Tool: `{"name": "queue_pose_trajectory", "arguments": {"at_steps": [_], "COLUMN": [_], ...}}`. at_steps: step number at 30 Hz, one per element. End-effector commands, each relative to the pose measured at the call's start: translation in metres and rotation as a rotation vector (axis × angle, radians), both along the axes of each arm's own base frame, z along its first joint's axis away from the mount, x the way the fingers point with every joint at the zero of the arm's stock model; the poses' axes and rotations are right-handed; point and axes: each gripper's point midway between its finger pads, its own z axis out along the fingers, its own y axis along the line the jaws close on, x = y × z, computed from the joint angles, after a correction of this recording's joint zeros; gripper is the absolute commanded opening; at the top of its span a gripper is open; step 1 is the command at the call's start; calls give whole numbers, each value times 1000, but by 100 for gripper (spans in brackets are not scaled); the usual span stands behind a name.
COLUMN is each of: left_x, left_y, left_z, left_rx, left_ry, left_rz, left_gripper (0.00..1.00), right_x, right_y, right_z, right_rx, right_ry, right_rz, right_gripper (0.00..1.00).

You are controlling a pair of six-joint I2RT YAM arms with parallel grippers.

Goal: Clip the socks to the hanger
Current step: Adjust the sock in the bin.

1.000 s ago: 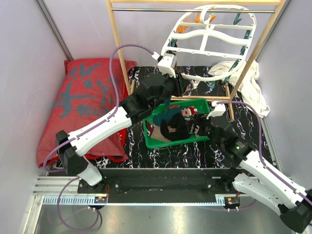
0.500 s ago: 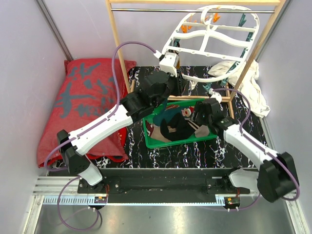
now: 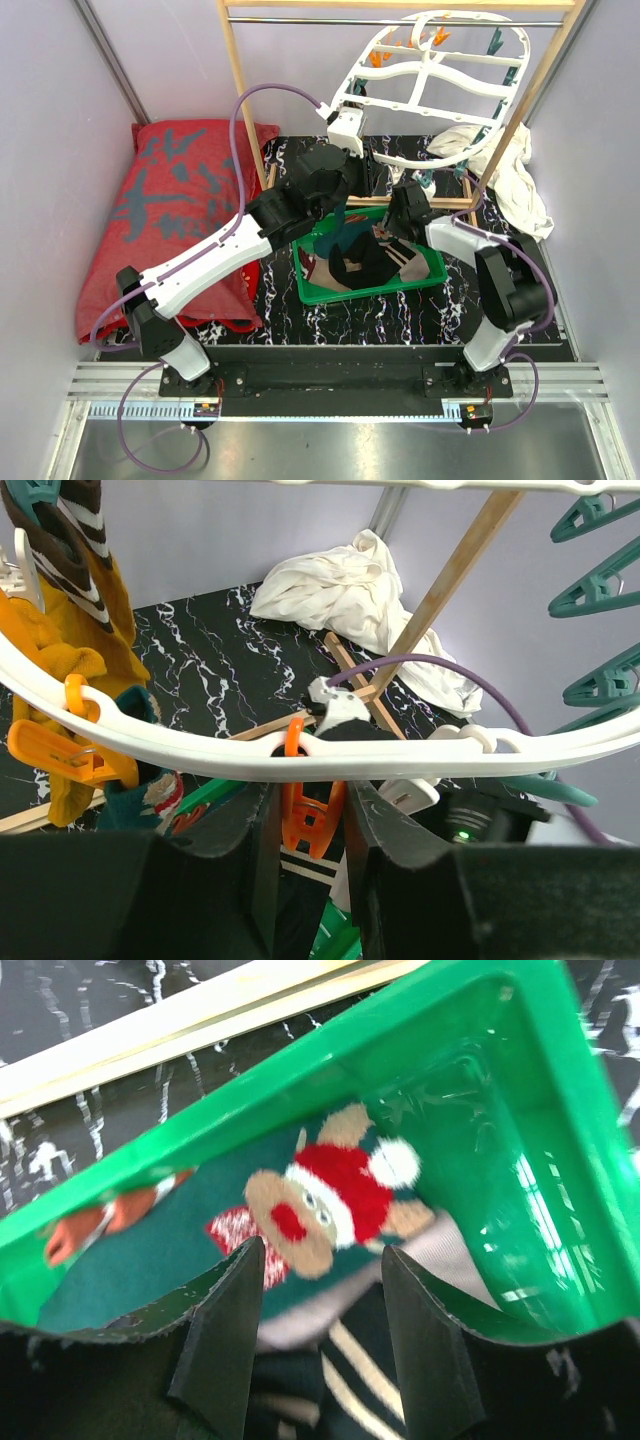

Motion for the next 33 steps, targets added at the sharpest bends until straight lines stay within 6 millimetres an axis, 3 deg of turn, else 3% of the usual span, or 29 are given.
{"name": "queue_pose_trajectory", "arguments": {"at_steps": [1,6,8,11,13,16,21,26,27,30,33], "left_x": [-6,-7,-7,-7,-7,-7,-6,-4,-3,-3,-3], "left_y": [1,0,1,2,2,3,4,4,4,4,4], "left_z": [12,11,10,9,10,12,17,24,24,28,28], "left_rx": [4,3,3,6,4,1,1,-4,-4,-11,-14], "left_ry": [-16,-14,-11,-9,-11,-15,-28,-39,-41,-45,-43], "left_rz": [-18,-26,-22,-21,-19,-18,-9,-2,0,0,0], "left_gripper": [0,0,0,0,0,0,0,0,0,0,0], "right_x": [25,21,17,13,12,13,9,-7,-9,-15,-19], "right_y": [6,8,6,3,3,-1,-1,-3,-4,-4,0], "right_z": [-5,-37,-44,-43,-33,-10,43,76,89,105,101], "right_rx": [35,31,19,7,2,-17,-2,29,32,30,40], "right_ry": [-14,67,83,83,62,7,-113,-187,-222,-265,-254], "right_rz": [-62,-71,-63,-57,-38,-16,38,70,77,108,139], "right_gripper": [57,49,42,22,12,5,4,4,5,8,9]}}
